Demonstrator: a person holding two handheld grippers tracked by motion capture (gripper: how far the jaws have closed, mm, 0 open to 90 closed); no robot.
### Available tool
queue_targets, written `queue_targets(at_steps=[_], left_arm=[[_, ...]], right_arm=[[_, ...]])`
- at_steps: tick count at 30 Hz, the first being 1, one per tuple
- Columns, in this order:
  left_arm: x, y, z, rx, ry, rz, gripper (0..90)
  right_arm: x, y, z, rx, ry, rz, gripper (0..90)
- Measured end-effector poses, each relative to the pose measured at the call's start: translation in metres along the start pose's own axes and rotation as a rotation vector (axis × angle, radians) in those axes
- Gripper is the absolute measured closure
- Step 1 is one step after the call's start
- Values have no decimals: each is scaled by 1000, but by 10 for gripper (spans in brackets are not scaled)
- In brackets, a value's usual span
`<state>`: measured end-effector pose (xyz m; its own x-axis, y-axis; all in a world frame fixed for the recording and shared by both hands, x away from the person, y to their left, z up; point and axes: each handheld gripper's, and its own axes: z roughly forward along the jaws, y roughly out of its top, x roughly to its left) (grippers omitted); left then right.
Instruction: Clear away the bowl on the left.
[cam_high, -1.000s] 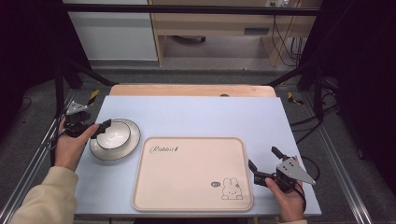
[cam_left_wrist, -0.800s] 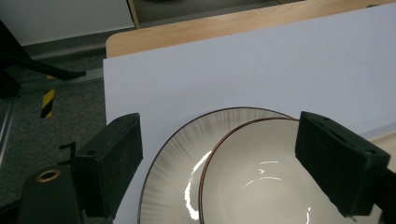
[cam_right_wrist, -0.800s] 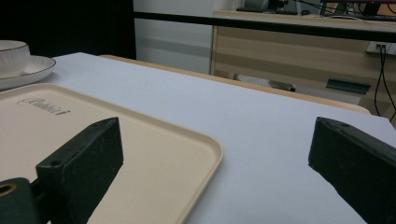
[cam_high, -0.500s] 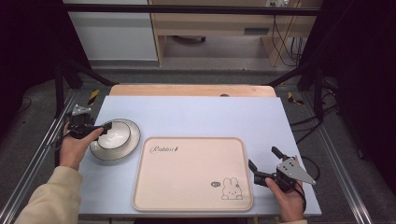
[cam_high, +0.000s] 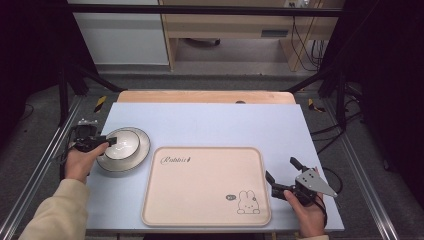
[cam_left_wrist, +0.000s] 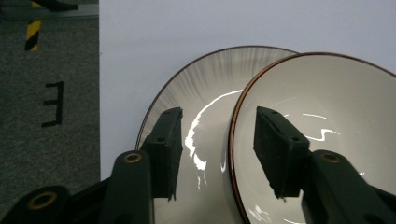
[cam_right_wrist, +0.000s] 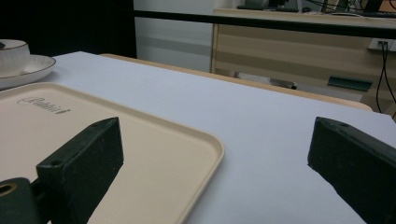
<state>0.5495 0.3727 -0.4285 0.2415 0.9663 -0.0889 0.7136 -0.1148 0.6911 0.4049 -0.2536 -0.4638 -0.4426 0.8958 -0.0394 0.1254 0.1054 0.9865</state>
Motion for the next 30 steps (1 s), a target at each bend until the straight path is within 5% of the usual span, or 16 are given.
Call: queue_targets(at_steps=[8,11,19,30], left_arm=[[-2,-3,8,74,-7,-30,676],[-1,-3,8,80,-36,-50,803],[1,-3,3,71,-75,-99,831],[1,-2,-6,55,-67,-87,828]], right_arm=[[1,1,0,-3,6,-3,35],[1,1,0,-4,7,-1,35],[1,1,0,-2,9,-6,35],[2,1,0,0,9,-8,36]])
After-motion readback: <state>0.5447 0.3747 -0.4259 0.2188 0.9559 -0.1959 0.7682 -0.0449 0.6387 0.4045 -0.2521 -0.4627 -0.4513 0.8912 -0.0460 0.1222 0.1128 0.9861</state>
